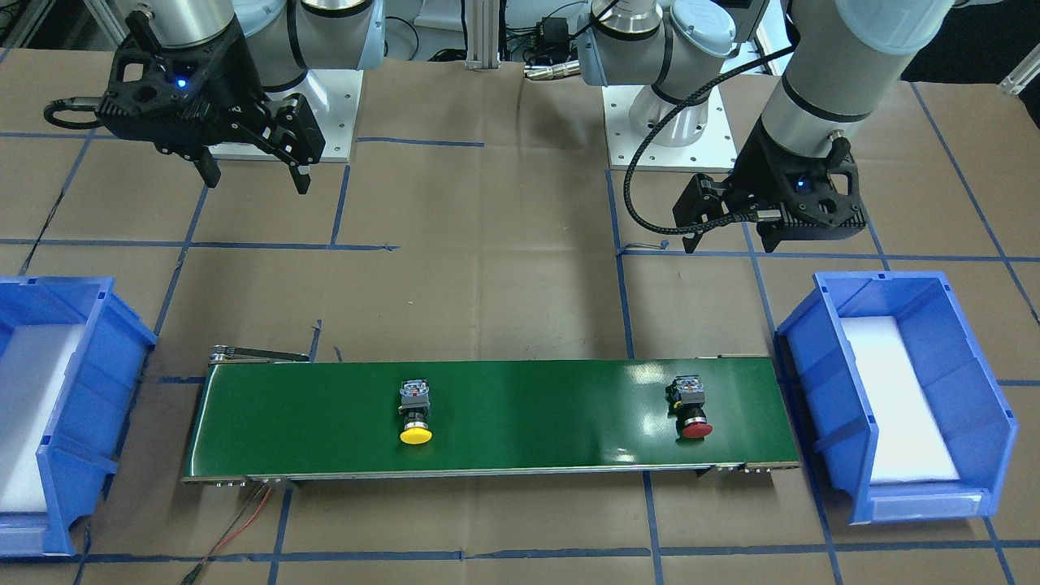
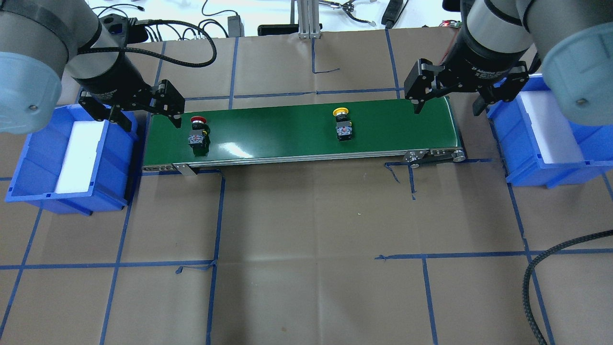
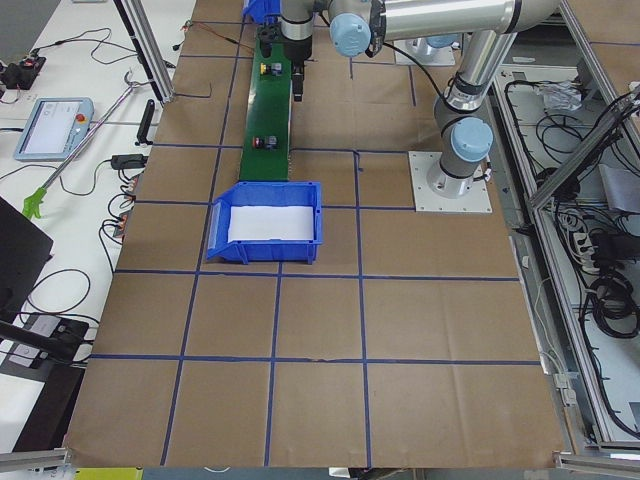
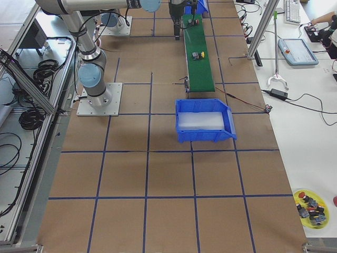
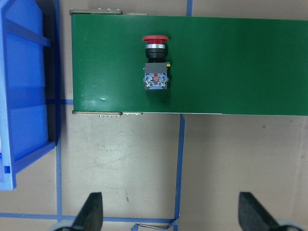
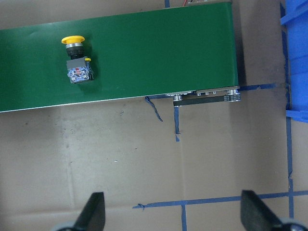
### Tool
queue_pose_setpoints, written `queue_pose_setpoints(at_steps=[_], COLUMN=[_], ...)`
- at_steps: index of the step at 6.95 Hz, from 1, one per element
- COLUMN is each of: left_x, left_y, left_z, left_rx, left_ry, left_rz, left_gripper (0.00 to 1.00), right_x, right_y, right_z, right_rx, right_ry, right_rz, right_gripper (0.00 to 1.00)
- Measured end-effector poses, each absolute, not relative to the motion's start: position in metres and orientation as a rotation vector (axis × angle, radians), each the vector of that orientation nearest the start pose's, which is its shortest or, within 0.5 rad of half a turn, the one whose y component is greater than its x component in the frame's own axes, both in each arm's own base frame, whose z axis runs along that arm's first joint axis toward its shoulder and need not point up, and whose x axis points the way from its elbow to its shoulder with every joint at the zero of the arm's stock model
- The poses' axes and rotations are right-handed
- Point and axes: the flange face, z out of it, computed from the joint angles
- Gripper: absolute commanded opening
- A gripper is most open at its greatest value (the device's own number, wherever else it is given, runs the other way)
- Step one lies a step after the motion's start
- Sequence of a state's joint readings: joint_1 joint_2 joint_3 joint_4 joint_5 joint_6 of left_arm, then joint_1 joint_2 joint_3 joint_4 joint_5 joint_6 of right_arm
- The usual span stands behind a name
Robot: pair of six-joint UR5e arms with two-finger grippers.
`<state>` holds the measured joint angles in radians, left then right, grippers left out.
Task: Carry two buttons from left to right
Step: 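Lower the right gripper onto the yellow button at the belt's far end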
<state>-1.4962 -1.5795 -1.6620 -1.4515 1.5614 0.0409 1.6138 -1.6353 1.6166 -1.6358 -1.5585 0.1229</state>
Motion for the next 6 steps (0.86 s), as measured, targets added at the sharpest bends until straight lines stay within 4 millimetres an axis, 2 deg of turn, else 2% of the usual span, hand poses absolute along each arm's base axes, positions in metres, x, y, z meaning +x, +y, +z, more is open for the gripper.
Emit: queue_pose_setpoints(at_steps=[1, 4, 6], left_x=[-0.102, -0.105, -0.105], left_y=[-0.504, -0.505, -0.504], left_z=[0.449, 0.449, 0.45], left_rx=[-0.046, -0.041, -0.041], left_ry=[3.149, 3.149, 3.149], left_rz=[-0.033, -0.037, -0.041], left_gripper=[1.0, 1.0, 1.0], right_x=[0.155, 0.156, 0.157], right_y=[-0.479, -0.548, -0.578], right_z=[0.491, 0.435, 0.403], right_rx=[0.11, 0.086, 0.098], right_ry=[3.119, 3.113, 3.106], right_rz=[-0.124, -0.214, -0.271], right_gripper=[1.0, 1.0, 1.0])
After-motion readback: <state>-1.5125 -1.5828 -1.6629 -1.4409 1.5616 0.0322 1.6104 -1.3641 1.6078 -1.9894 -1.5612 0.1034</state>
